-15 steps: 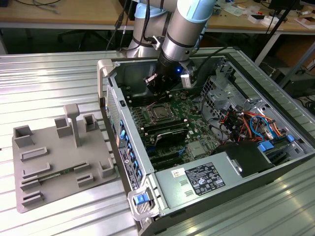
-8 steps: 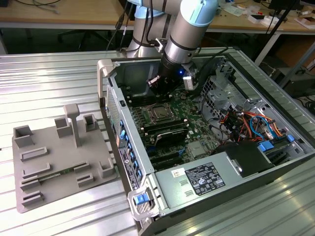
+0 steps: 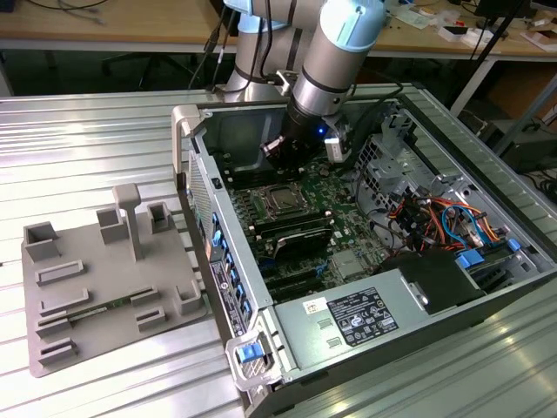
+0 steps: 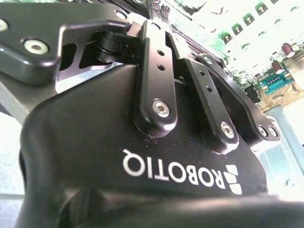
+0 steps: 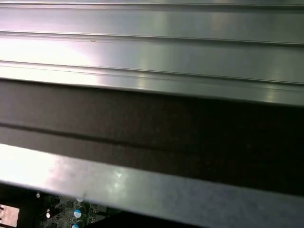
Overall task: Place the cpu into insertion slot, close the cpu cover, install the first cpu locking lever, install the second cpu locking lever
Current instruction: 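Install the first cpu locking lever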
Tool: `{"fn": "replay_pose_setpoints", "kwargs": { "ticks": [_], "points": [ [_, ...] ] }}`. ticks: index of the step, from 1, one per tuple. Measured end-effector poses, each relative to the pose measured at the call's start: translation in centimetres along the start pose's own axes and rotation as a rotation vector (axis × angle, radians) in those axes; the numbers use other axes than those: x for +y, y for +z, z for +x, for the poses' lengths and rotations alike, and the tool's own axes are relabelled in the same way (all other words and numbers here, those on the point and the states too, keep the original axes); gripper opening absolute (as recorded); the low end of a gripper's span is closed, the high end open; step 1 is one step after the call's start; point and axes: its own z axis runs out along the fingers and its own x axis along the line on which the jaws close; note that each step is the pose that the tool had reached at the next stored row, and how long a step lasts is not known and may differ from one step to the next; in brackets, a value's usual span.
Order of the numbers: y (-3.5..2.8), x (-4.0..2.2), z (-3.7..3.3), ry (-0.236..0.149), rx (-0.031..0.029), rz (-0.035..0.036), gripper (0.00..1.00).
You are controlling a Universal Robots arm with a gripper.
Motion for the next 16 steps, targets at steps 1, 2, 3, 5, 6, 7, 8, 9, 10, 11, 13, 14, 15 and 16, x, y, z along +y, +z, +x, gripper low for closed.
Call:
{"fn": "replay_pose_setpoints", "kwargs": {
  "ticks": [1, 2, 3, 5, 6, 7, 8, 9, 10, 11, 13, 14, 15, 16],
  "points": [
    [0.02, -0.01, -0.06, 0.0, 0.0001, 0.0002, 0.11],
    [0.03, -0.02, -0.11, 0.0, 0.0001, 0.0002, 0.11],
    [0.05, -0.03, -0.16, 0.0, 0.0001, 0.0002, 0.11],
    [0.09, -0.05, -0.29, 0.0, 0.0, 0.0, 0.11],
    [0.11, -0.06, -0.39, 0.0, 0.0, 0.0, 0.11],
    [0.13, -0.07, -0.45, 0.0, -0.0001, 0.0, 0.11],
    [0.15, -0.08, -0.52, 0.0, 0.0, 0.0, 0.11],
    [0.17, -0.09, -0.58, 0.0, 0.0, 0.0, 0.11],
    [0.19, -0.1, -0.61, 0.0, -0.0001, 0.0, 0.11],
    [0.21, -0.1, -0.64, 0.0, 0.0, 0.0001, 0.11],
    [0.23, -0.11, -0.66, 0.0, 0.0, 0.0002, 0.11],
    [0.24, -0.13, -0.66, 0.0, 0.0, 0.0, 0.11],
    [0.24, -0.22, -0.66, -0.001, 0.0, -0.0001, 0.11],
    [0.24, -0.29, -0.66, -0.001, -0.0001, -0.0002, 0.11]
  ]
}}
